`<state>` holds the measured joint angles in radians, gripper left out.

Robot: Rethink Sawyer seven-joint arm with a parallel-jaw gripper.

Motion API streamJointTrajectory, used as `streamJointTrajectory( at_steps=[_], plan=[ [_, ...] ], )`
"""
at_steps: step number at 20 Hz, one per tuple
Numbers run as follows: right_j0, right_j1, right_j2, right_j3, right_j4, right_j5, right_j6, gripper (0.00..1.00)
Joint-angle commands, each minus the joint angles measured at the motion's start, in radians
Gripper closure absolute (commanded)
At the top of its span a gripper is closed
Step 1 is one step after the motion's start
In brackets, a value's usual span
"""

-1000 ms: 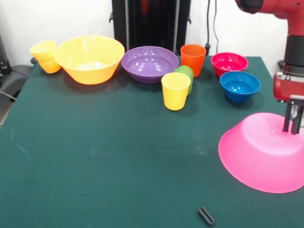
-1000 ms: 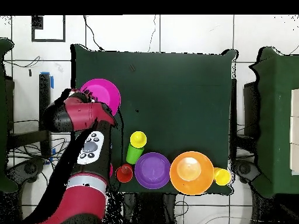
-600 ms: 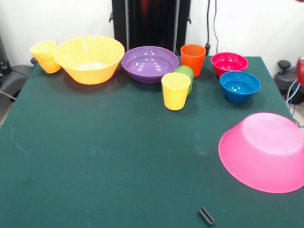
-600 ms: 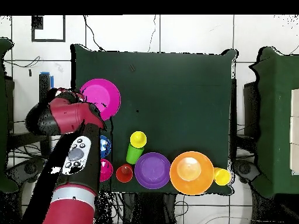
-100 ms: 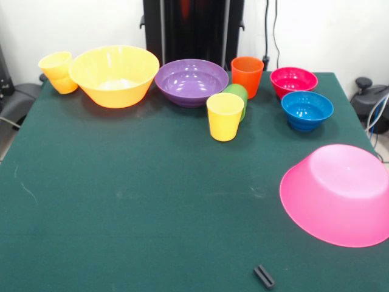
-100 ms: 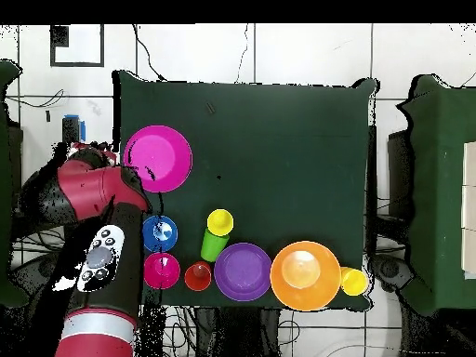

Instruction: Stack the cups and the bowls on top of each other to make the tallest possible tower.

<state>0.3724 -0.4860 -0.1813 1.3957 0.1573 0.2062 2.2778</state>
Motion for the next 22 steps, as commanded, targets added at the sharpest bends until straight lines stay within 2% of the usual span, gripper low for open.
streamJointTrajectory(
  at_steps=[1,22],
  plan=[
    [-0.014,0.073,0.095,0.021,0.021,0.064,0.112,1.0],
    [-0.006,0.164,0.071,-0.015,0.006,-0.008,0.107,1.0]
  ],
)
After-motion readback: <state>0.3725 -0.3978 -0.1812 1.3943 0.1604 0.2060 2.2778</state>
